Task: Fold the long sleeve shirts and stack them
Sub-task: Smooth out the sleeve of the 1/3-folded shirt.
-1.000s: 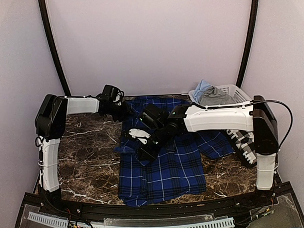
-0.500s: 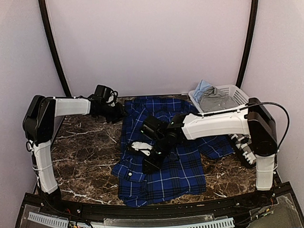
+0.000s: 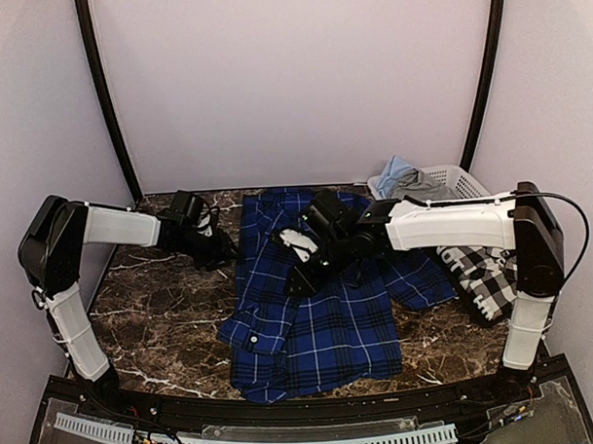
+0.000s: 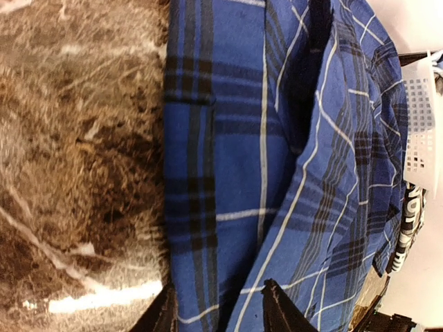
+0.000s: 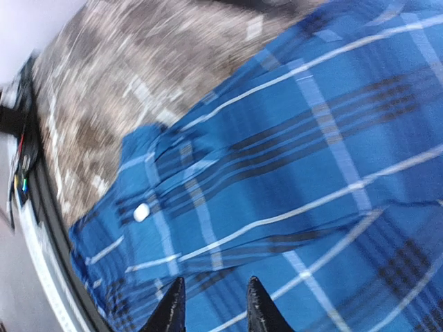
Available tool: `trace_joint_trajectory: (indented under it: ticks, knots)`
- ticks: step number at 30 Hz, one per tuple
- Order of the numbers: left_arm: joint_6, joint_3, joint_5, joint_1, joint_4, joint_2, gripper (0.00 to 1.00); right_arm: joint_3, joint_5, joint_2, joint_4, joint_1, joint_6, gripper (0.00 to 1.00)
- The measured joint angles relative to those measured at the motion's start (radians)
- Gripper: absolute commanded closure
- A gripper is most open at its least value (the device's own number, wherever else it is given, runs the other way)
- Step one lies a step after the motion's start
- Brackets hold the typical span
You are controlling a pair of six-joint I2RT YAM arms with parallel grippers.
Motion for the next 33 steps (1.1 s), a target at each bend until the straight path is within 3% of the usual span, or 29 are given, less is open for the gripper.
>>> trace_joint_trajectory:
  ticks: [8,14,21,33]
  knots:
    - [0.011,-0.158,0.023,-0.024,-0.028,-0.152,0.58,-0.07,0.04,-0.029,0.129,-0.124,0.153,0.67]
    - [0.025,-0.26,0.008,-0.13,-0.098,-0.266,0.55,-0.085,-0.008,-0.016,0.206,-0.166,0.225,0.65]
    - [0.029,-0.307,-0.066,-0.254,-0.205,-0.352,0.52,-0.105,-0.043,0.018,0.288,-0.17,0.281,0.62]
    - [0.036,-0.326,-0.162,-0.3,-0.274,-0.365,0.52,-0.159,-0.052,0.058,0.391,-0.189,0.38,0.62]
